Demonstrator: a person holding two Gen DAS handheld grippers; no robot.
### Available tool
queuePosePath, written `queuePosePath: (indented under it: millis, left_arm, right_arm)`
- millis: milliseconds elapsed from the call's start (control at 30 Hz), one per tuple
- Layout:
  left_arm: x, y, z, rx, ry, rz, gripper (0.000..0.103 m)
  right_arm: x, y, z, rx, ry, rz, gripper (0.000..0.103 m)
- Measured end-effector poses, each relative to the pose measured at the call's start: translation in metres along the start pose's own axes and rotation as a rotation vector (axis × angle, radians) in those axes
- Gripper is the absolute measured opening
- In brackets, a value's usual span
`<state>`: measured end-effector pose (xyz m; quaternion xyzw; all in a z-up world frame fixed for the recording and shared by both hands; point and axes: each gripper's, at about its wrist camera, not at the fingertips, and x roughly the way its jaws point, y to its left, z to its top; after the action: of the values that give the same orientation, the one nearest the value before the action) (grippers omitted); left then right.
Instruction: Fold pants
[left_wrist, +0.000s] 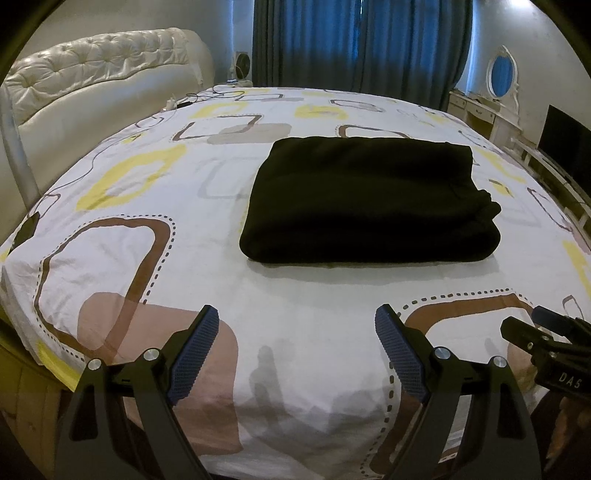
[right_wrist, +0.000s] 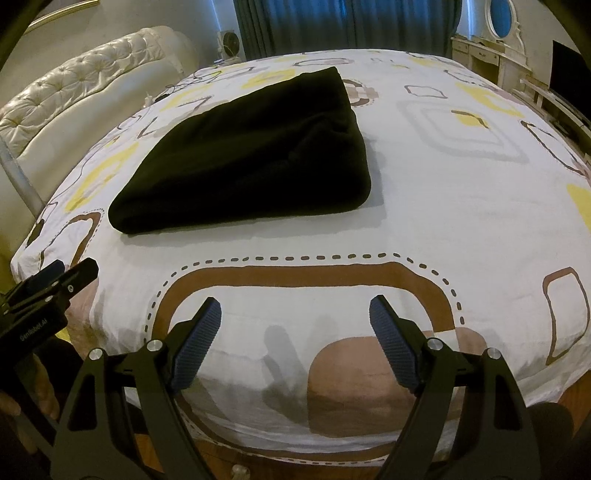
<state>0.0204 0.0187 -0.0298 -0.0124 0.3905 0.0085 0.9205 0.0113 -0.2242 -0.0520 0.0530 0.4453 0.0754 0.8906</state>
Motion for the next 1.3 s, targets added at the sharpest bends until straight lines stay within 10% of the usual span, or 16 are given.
queuePosePath:
  millis: [1300]
  left_arm:
    - [0.005,-0.012,0.000,0.044,0.045,0.064,0.090]
  right_arm:
    - [0.010,-0.002,-0.010,0.019,0.047,0.024,0.083]
